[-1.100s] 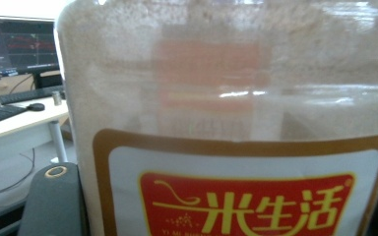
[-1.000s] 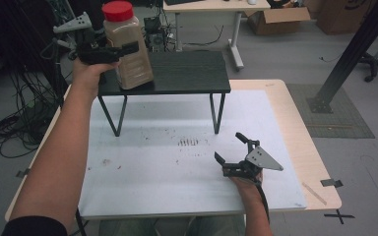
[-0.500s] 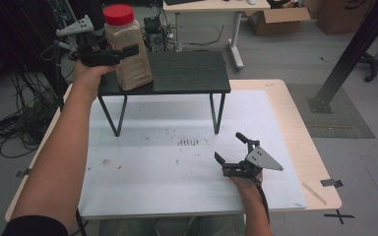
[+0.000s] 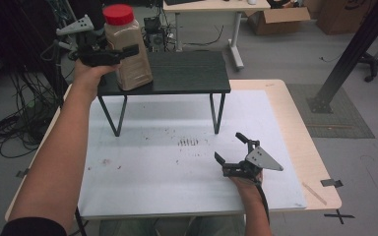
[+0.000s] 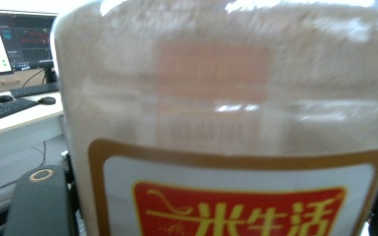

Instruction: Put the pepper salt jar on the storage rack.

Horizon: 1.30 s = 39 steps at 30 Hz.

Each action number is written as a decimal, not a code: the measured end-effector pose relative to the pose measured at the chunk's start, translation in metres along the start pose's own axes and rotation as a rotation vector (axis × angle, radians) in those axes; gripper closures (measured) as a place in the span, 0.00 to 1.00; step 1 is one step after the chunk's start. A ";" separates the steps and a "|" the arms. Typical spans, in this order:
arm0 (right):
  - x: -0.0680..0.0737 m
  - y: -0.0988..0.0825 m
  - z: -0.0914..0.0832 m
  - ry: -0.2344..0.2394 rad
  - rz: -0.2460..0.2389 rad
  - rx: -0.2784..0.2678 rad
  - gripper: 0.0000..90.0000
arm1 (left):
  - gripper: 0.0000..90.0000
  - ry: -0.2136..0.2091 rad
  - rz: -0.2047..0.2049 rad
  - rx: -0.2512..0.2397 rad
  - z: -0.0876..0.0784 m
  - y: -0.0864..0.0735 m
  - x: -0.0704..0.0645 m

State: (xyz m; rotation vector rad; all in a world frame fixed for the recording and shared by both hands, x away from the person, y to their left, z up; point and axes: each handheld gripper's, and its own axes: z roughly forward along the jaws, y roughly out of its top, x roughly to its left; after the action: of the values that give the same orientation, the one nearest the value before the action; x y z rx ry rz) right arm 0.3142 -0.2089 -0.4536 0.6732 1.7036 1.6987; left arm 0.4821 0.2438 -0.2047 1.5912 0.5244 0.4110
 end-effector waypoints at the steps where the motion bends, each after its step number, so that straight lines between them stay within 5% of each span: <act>1: 0.000 0.000 0.000 0.000 0.000 0.000 0.00 | 0.20 0.002 0.002 0.004 0.000 0.000 -0.001; 23: 0.000 0.000 0.000 0.002 0.001 0.001 0.00 | 0.00 0.096 -0.012 0.031 -0.008 0.006 -0.007; 39: 0.000 0.000 0.000 -0.001 -0.003 0.000 0.00 | 0.00 0.110 -0.024 0.023 -0.020 0.006 -0.011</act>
State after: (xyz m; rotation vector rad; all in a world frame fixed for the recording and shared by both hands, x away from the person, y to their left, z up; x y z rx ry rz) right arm 0.3140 -0.2087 -0.4535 0.6706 1.7037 1.6959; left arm 0.4624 0.2542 -0.1961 1.5891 0.6334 0.4784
